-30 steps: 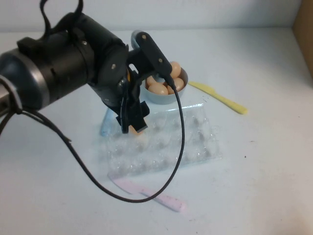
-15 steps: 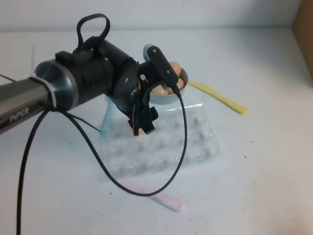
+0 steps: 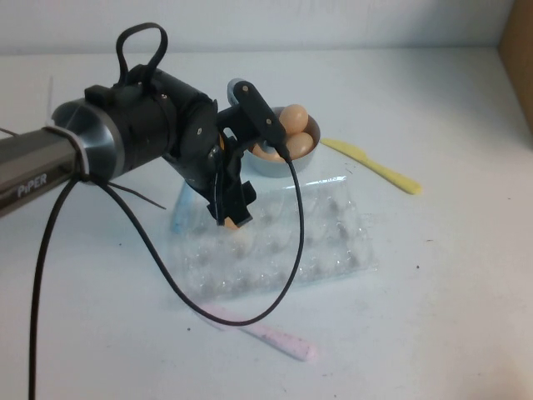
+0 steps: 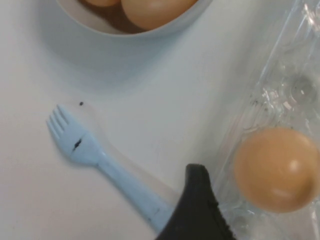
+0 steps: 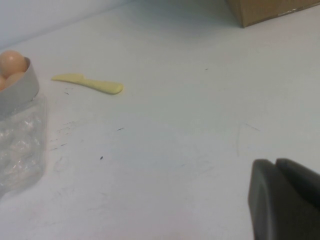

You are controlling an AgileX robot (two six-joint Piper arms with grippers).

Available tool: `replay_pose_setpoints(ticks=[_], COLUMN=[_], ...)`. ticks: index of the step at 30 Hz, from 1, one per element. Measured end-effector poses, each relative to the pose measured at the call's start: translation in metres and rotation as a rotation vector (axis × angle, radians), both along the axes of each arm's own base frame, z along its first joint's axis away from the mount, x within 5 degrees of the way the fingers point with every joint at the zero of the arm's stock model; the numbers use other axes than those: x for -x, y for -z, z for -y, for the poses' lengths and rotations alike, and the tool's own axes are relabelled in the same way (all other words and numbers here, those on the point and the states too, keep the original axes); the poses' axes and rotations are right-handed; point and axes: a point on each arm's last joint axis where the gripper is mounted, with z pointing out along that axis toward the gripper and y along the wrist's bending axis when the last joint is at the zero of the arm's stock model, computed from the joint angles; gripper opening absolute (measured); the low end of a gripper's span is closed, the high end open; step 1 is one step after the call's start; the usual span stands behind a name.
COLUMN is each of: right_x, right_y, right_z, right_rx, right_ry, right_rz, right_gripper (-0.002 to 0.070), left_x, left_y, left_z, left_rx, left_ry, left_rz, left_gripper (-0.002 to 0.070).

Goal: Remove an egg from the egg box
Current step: Pick up the egg from the plastic box

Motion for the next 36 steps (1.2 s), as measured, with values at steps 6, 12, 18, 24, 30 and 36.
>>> replay_pose_setpoints(ticks=[6,12,18,24,30,36], right_x=[0.000,0.000,0.000,0.000,0.000,0.000], right_y=[0.000,0.000,0.000,0.000,0.000,0.000], right_z=[0.000,0.000,0.000,0.000,0.000,0.000], right_rx=[0.000,0.000,0.000,0.000,0.000,0.000], right_ry=[0.000,0.000,0.000,0.000,0.000,0.000], right_rz=[0.000,0.000,0.000,0.000,0.000,0.000], right_gripper=[-0.0017,-0.0017,-0.0017,-0.0017,-0.0017,-0.0017], left_x=[0.000,0.002,0.000,-0.002,-0.004,-0.004], left_y=[0.012,0.025,0.029,0.027,0.026,0.026], left_z=[0.004,0.000,-0.005,-0.003,-0.003,-0.003], left_rx=[-0.017,-0.035,-0.042,-0.023,-0.009,-0.008], left_ry=[0.074,0.120,0.121,0.126,0.126,0.127], left_rz=[-0.034,-0.050,-0.050,-0.017,0.006,0.008], left_gripper=[0.0475,0.0475,0.0447,0.0281,0.0180,0.0167])
